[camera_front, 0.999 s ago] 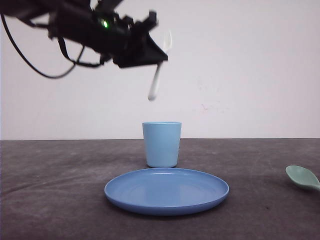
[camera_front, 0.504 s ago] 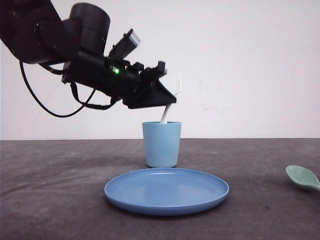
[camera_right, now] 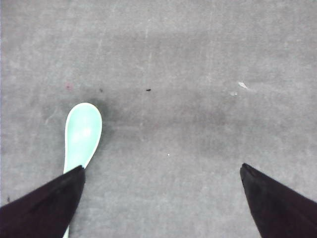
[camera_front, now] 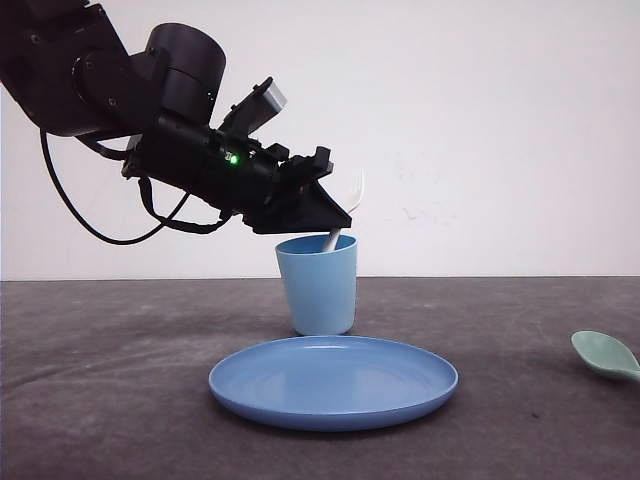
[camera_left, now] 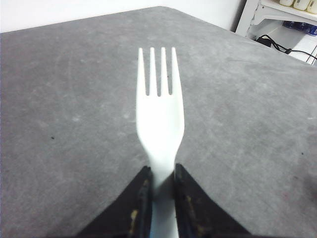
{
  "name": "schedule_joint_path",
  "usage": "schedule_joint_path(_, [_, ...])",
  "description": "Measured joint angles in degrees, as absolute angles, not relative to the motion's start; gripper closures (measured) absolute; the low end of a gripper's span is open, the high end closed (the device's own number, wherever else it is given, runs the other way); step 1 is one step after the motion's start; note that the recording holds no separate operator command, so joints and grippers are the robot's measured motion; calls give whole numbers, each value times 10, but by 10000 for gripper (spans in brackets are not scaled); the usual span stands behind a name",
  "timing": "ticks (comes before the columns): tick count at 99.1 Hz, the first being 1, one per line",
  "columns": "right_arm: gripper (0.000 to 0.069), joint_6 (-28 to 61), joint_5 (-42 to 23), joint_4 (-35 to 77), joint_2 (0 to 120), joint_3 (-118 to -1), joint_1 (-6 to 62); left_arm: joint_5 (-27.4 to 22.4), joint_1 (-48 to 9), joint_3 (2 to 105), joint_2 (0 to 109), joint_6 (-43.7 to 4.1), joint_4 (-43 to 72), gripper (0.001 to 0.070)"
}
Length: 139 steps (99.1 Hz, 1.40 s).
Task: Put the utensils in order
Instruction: 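Lower the fork into the light blue cup and open the left gripper, then withdraw the left gripper away from the cup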
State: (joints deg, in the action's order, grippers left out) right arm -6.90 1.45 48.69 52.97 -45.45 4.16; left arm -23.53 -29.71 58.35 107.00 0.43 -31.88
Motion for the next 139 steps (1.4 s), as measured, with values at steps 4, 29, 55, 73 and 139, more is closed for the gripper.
schedule_joint_path(4, [60, -69, 15, 487, 530, -455, 42, -235, -297, 583, 1070, 4, -319, 670])
schedule_joint_path(29, [60, -69, 15, 487, 530, -455, 42, -235, -297, 583, 1070, 4, -319, 644])
schedule_joint_path(55, [60, -69, 15, 487, 530, -455, 42, -235, -297, 583, 1070, 4, -319, 555])
schedule_joint_path(73, [60, -69, 15, 487, 530, -455, 42, -235, -296, 583, 1069, -13, -318, 484])
schedule_joint_path(139, [60, -131, 14, 459, 530, -455, 126, -124, -235, 584, 727, -11, 12, 480])
